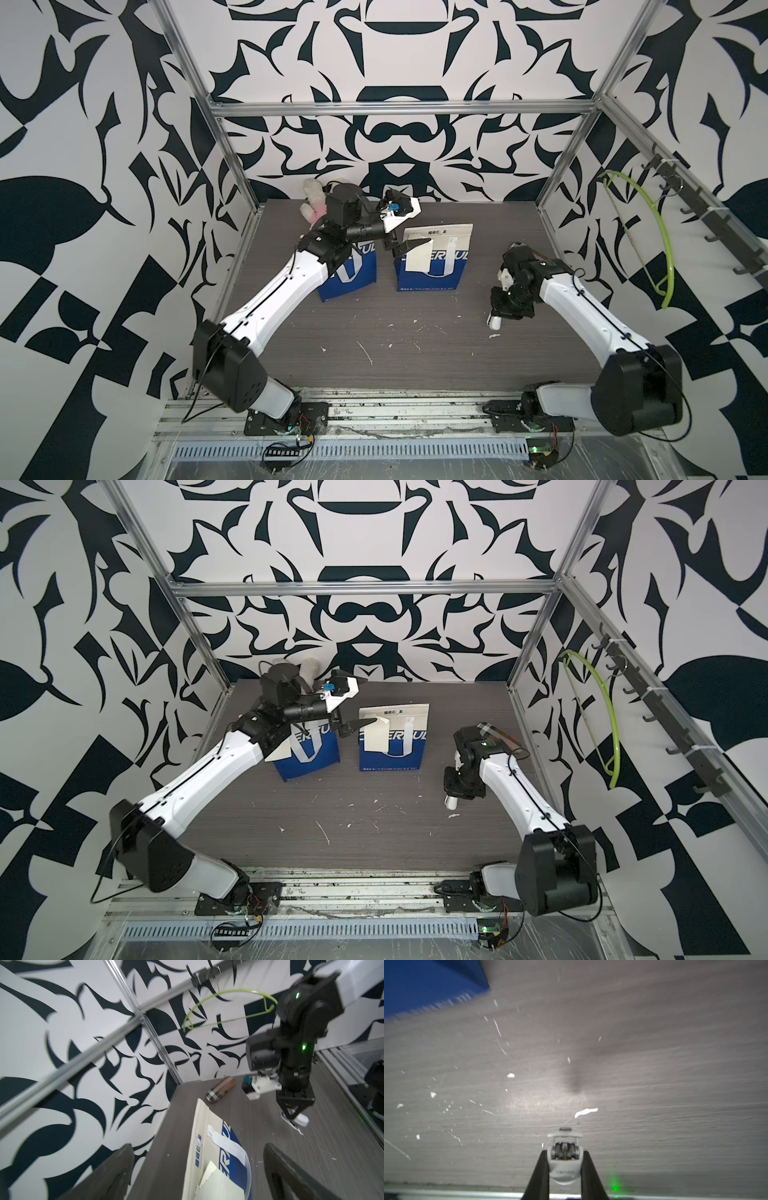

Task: Staple the receipts to the bags
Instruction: Place the stapler at the center of the board.

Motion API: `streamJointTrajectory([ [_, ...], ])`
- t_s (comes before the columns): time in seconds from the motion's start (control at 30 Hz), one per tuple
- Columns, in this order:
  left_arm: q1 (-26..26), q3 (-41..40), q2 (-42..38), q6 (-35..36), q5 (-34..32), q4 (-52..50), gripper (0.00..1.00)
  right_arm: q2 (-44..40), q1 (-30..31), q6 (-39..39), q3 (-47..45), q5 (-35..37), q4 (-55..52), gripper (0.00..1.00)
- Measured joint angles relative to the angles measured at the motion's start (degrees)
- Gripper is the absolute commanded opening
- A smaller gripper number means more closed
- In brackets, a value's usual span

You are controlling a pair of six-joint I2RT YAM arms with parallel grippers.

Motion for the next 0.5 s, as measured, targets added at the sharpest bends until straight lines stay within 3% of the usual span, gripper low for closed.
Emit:
streamJointTrajectory([
  [0.17, 0.15, -5.6, -11.34, -4.48, -8.72, -0.96, 0.99, 8.33, -0.76, -0.28, 0.02, -4.5, 0.68, 0.0],
  [0.23, 0.37, -7.87, -15.32, -5.95, -12.52, -3.13, 0.99, 11.37, -0.79, -0.46, 0.2, -5.42, 1.44, 0.06],
  [0.4, 3.82, -17.92, -24.9, -12.15, -22.84, -6.82, 0.99, 16.17, -0.79, -1.25, 2.27, -6.82, 3.13, 0.47],
  [0.47, 6.97, -23.17, -28.76, -15.63, -27.45, -8.28, 0.99, 16.37, -0.79, -1.68, 2.82, -7.02, 3.85, 0.75],
  [0.5, 8.52, -25.2, -30.29, -17.18, -29.51, -9.05, 0.99, 16.22, -0.79, -1.81, 2.97, -7.06, 4.0, 0.85],
])
